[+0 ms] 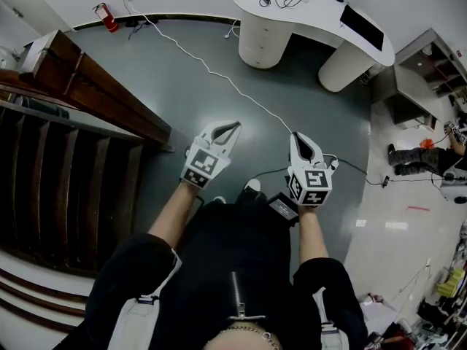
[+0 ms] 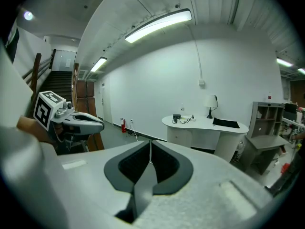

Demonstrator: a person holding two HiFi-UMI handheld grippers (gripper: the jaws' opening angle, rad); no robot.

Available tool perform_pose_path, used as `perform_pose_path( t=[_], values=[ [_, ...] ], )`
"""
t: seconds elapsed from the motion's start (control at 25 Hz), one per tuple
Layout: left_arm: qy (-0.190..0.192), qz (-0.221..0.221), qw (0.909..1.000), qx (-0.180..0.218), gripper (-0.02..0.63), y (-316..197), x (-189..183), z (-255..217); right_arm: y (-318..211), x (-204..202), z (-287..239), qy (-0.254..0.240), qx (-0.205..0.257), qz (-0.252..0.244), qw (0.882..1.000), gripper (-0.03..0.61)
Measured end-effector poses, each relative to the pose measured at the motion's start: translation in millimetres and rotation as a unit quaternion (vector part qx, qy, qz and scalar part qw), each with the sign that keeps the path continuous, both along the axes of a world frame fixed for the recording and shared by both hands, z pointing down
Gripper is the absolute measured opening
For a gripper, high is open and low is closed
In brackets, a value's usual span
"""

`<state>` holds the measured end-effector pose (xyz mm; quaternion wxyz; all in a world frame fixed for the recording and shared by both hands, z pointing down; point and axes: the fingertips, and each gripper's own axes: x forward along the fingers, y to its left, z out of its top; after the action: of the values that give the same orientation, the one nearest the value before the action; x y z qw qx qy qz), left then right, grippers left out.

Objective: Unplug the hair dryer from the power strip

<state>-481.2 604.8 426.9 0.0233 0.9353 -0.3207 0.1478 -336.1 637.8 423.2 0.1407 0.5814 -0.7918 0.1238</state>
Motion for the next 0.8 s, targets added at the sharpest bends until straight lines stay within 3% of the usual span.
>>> perform_pose_path(
  t=[0.8],
  values=[
    [-0.016, -0.035, 0.9993, -0.004, 0.014, -50, 73, -2, -58, 67, 1, -0.017, -0.004, -0.046, 0.999, 0.006]
  ],
)
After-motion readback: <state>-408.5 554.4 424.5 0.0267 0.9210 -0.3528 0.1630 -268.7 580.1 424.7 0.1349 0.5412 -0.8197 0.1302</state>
